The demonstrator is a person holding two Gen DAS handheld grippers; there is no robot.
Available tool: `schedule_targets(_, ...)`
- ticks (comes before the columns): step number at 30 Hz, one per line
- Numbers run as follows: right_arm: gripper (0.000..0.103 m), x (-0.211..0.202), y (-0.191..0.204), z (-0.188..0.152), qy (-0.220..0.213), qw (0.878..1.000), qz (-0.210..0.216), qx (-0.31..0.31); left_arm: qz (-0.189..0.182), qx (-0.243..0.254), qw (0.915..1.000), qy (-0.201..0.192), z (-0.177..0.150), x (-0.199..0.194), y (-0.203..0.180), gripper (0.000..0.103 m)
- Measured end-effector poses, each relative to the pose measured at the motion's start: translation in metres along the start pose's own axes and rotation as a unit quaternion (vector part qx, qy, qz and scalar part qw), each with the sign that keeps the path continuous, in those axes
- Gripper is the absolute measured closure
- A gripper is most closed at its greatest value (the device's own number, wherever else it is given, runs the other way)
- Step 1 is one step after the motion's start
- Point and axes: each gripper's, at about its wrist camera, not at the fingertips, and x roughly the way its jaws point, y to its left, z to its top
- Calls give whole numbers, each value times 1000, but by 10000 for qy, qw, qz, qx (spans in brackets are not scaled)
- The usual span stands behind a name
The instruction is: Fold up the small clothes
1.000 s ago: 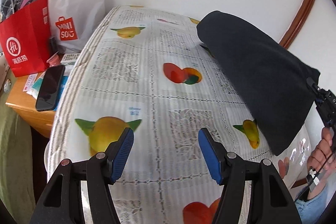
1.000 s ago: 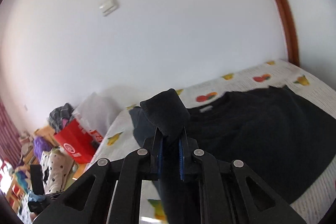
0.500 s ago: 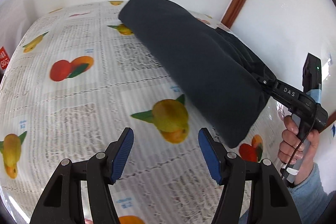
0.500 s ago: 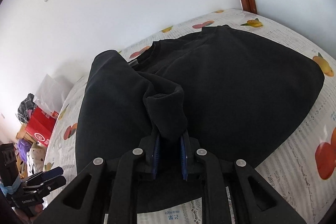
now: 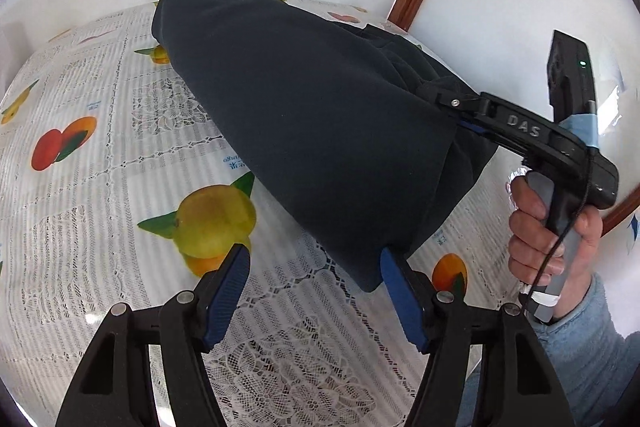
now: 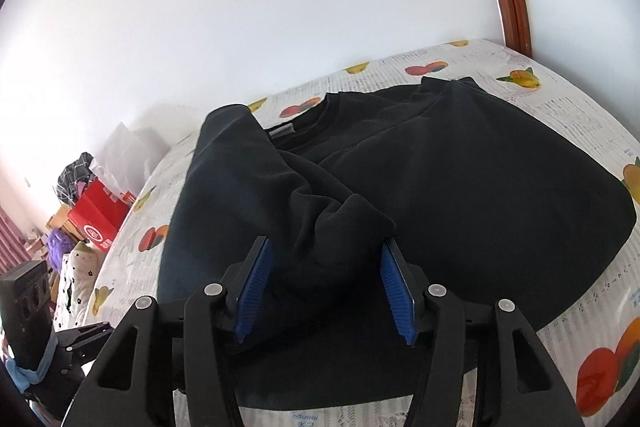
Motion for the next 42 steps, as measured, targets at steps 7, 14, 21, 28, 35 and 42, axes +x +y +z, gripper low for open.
schedule_targets(7, 64, 18, -3, -2, 202, 9995, -23, -231, -223, 88, 9997, -86, -2, -7, -14, 38)
schedule_targets(14, 70, 18, -3, -2, 246, 9994, 23, -251, 58, 280, 9996, -82, -3, 5, -33, 38)
schedule_targets(21, 80, 18, 5, -6, 252, 9979, -136, -578, 243, 25, 9997, -70, 8, 31, -32, 64)
schedule_targets(28, 87, 32, 27, -2, 294, 9962, -104, -815, 264, -534, 9972, -454, 7, 19, 0, 81)
schedule_targets(35, 89, 64, 82, 5, 495, 9939, 301, -935, 662, -877, 9918, -652, -3, -15, 57, 84)
schedule_targets(42, 83, 83, 132, 4, 670, 9913, 556, -991, 728, -1257, 9866, -744, -15, -35, 101, 80)
